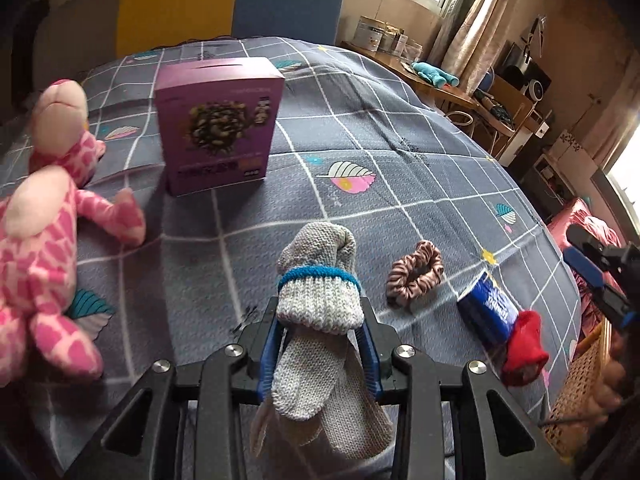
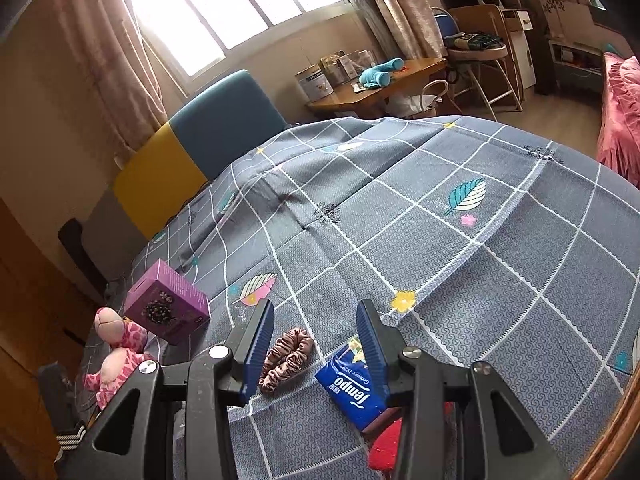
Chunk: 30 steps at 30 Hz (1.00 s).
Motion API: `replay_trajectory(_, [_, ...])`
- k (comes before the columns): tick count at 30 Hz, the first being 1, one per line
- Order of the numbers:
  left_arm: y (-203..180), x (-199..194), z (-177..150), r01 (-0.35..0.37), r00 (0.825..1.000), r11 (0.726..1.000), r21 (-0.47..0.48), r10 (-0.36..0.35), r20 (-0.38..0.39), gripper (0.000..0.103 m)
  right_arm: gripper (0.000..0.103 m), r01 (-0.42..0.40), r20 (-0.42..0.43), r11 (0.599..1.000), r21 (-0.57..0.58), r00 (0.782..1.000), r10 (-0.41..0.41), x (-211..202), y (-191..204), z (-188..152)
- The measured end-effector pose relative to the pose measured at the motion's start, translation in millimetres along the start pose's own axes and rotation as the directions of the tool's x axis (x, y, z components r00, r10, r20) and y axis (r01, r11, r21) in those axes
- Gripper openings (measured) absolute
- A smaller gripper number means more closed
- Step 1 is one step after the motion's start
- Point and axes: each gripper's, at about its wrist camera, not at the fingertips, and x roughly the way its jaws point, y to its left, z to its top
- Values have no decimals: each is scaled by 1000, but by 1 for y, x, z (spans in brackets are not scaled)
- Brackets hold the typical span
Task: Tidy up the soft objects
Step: 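Grasp the brown satin scrunchie with the right tool while the left tool holds the glove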
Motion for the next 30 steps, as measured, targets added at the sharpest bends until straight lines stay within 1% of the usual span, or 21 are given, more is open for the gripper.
replay_trajectory(3, [12,-26,-21,7,1000,1000,-19,-7,13,36,43,-19,-54,1000,-3,998,19,6,4,-4])
replay_trajectory(5, [19,-41,-32,4,1000,1000,-24,-3,27,36,43,-45,-98,999,24,994,47,8,4,-6])
replay_trajectory(7, [24,-56,-42,2,999,1000,-19,-1,43,36,43,-60,-118,997,45,991,65,5,2,-6])
replay_trajectory(8, [26,-62,-46,2,999,1000,-15,-1,49,36,43,-53,-143,998,43,988,59,3,1,-4])
replay_trajectory(11, [33,-77,-59,9,998,1000,-21,-8,64,36,43,-2,-195,1000,16,981,5,-2,1,0])
replay_trajectory(14, [41,-88,-68,25,997,999,-43,-22,77,36,43,10,-267,999,-40,963,-20,0,10,0])
replay_trajectory(18, [46,-100,-79,48,995,997,-61,-43,88,36,43,-73,-342,997,-4,937,67,14,28,-12])
replay_trajectory(22, [50,-115,-88,39,993,997,-60,-32,115,36,43,-76,-385,997,1,920,71,48,53,-25])
replay_trajectory(24, [52,-123,-92,31,992,999,-42,-26,123,36,43,-54,-412,999,2,910,50,71,61,-30])
replay_trajectory(26, [55,-131,-95,26,991,999,-39,-20,134,36,44,-6,-417,1000,8,909,9,89,64,-32])
replay_trajectory(27, [57,-135,-97,26,990,999,-41,-20,138,36,49,10,-426,1000,20,905,0,98,64,-33])
replay_trajectory(28, [59,-138,-98,27,990,999,-45,-20,141,36,56,31,-436,999,33,900,-13,106,63,-33])
replay_trajectory(30, [62,-141,-99,29,989,998,-52,-21,148,36,62,87,-445,995,52,894,-55,117,60,-33])
